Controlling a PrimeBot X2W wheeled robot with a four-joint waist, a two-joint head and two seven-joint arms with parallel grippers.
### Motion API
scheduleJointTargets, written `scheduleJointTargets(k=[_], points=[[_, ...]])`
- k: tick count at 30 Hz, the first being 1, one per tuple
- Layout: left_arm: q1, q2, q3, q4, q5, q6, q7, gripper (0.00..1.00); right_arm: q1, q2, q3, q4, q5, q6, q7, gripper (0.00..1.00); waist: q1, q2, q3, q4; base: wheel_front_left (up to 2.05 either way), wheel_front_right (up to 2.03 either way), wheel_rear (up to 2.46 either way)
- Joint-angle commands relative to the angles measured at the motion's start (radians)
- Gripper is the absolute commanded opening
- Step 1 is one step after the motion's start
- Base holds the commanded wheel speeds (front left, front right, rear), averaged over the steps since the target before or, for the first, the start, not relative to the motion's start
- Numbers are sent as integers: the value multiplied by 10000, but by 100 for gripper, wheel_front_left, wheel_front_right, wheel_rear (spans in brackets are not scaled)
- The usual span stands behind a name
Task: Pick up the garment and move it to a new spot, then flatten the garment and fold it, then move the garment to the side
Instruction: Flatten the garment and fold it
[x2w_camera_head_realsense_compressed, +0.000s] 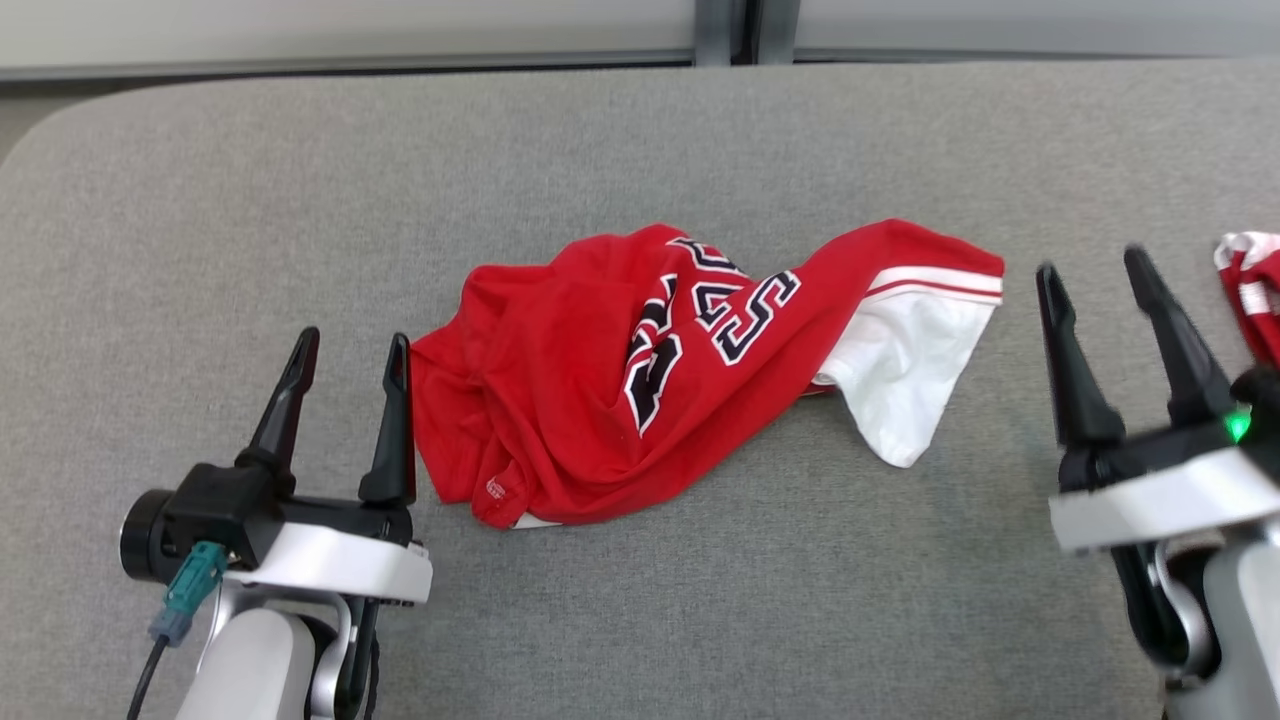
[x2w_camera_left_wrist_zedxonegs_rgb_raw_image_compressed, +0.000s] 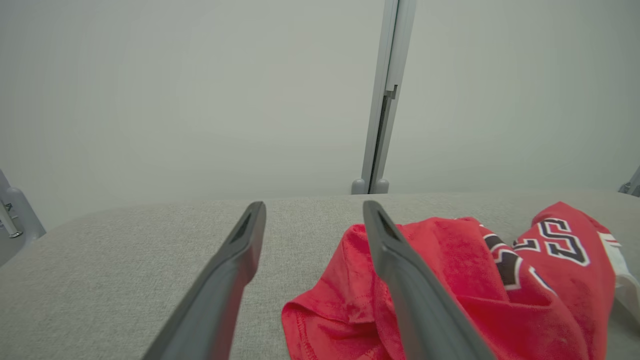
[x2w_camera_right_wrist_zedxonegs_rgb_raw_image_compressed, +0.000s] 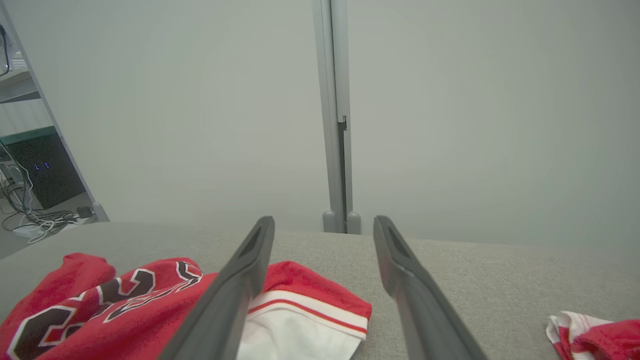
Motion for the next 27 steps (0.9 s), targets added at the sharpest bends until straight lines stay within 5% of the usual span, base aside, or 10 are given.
scheduleJointTargets(k=[1, 12, 27], points=[[90, 56, 19, 28, 44, -31, -42, 100, 272, 29, -76, -131, -100, 0, 78, 100, 0, -1, -265, -134, 0, 0, 0], [1032, 268, -36, 95, -35, 106, 125, 100, 2971, 859, -828, -1684, -406, 0, 1034, 100, 0, -1, -1100, -445, 0, 0, 0], [1299, 408, -151, -165, -151, 195, 338, 100, 3326, 1068, -881, -2036, -428, 0, 1336, 100, 0, -1, -1277, -494, 0, 0, 0]])
